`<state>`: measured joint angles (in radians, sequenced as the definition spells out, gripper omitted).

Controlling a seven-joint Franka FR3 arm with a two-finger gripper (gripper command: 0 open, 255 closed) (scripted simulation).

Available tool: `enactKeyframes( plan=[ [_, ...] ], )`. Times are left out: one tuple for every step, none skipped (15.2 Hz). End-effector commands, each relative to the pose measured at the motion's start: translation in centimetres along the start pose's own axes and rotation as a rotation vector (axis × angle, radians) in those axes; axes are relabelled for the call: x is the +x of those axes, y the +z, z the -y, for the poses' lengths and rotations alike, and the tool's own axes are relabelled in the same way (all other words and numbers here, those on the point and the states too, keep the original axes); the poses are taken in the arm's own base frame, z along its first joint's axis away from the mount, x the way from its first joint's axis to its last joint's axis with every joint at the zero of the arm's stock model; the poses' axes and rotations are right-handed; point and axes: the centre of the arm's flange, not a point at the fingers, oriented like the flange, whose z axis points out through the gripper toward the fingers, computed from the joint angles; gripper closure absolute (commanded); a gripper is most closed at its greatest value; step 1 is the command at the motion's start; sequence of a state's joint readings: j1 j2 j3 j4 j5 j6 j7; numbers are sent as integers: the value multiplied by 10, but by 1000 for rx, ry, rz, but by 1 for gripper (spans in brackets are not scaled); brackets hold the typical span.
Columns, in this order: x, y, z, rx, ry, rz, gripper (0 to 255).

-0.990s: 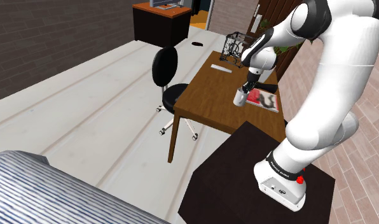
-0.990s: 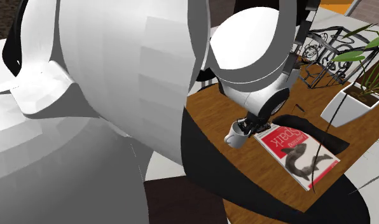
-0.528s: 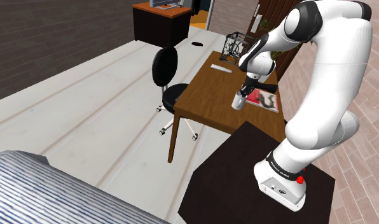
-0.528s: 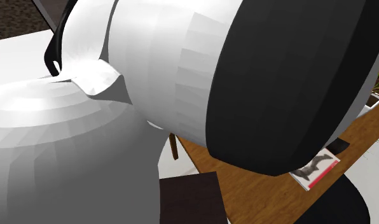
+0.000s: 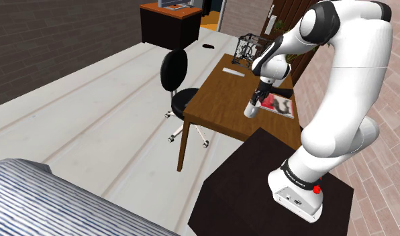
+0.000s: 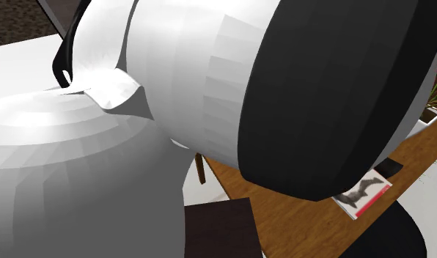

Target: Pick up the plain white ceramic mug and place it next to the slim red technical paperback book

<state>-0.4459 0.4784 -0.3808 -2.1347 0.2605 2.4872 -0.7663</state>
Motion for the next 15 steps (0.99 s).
enactKeyframes(
  plan=[
    [0,0,0,0,0,0,0],
    [0,0,0,0,0,0,0],
    [0,0,0,0,0,0,0],
    [0,0,0,0,0,0,0],
    [0,-13,0,0,0,0,0],
    [0,-26,0,0,0,0,0],
    [0,-40,0,0,0,0,0],
    [0,-50,0,0,0,0,0],
    [0,-50,0,0,0,0,0],
    [0,-50,0,0,0,0,0],
    [0,-50,0,0,0,0,0],
    [0,-50,0,0,0,0,0],
    [0,-50,0,0,0,0,0],
    [0,-50,0,0,0,0,0],
    [0,-50,0,0,0,0,0]
  ],
)
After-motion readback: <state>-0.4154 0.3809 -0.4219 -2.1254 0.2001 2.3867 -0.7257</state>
